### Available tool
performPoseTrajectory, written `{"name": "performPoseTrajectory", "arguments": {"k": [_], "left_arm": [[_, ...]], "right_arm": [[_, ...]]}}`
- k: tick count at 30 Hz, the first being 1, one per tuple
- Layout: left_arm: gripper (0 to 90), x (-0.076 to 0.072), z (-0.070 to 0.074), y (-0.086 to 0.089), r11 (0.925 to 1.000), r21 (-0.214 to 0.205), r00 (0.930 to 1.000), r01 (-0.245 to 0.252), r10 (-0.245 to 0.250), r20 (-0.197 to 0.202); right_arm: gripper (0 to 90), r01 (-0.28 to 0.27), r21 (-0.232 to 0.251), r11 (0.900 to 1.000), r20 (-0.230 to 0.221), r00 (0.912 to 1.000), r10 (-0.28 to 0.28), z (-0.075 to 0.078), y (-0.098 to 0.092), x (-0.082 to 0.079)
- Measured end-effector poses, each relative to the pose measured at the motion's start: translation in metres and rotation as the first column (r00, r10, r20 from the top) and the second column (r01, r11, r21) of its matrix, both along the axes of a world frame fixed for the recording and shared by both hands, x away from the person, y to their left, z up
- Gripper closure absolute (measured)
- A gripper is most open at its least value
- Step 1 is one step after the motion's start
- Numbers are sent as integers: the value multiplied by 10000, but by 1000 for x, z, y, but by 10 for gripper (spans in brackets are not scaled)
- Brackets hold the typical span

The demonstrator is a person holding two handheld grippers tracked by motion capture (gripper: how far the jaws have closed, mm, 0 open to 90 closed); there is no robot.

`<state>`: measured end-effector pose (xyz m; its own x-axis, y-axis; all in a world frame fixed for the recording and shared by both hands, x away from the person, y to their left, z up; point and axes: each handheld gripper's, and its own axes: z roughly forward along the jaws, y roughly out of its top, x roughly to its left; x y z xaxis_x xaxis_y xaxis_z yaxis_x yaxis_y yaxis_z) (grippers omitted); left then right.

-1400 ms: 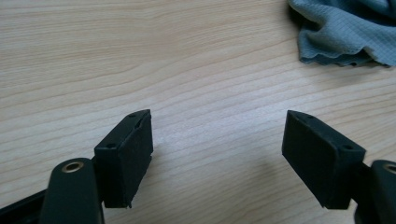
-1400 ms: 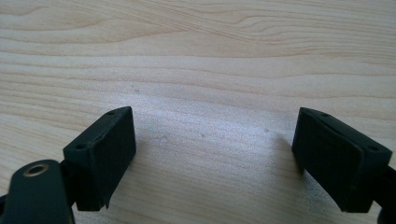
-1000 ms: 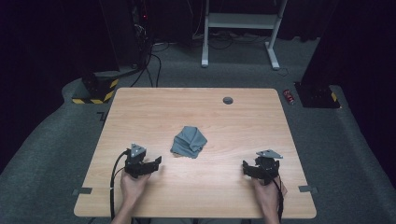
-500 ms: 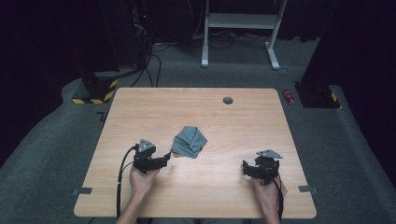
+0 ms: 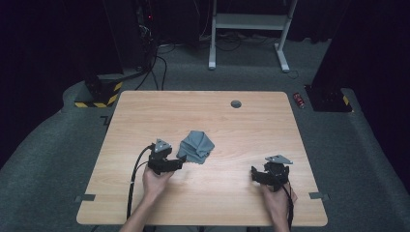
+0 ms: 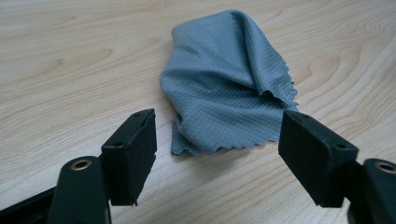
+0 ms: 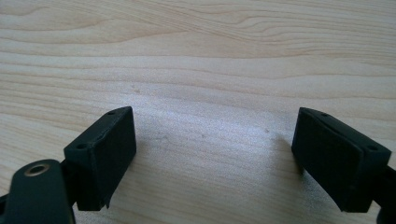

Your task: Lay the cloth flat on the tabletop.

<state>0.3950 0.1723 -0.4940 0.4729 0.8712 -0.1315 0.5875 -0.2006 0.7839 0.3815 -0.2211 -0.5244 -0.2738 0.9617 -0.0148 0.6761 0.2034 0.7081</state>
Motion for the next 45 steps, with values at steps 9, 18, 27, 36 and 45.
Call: {"name": "performPoseTrajectory", "arguments": {"k": [9, 18, 27, 36, 45], "left_arm": [[288, 11, 2, -14, 9995, 98, 9995, 291, -290, -121], [301, 23, -4, -39, 9950, 616, 9966, 789, -772, -289], [375, 29, -19, -55, 9866, 1379, 9944, 874, -781, -715], [717, 31, -20, -55, 9773, 1862, 9943, 1015, -932, -524], [851, 27, -18, -59, 9730, 1545, 9849, 1713, -1652, -516]], "right_arm": [[134, 19, 16, 10000, -22, 10000, -19, 0, 0, 0], [135, 2, 2, 10000, -2, 10000, -2, 0, 0, 0], [134, -1, 1, 10000, 0, 10000, 1, 0, 0, 0], [135, 4, 4, 10000, -7, 10000, -4, 0, 0, 0], [137, 0, -2, 10000, -8, 10000, 0, 0, 0, 0]]}}
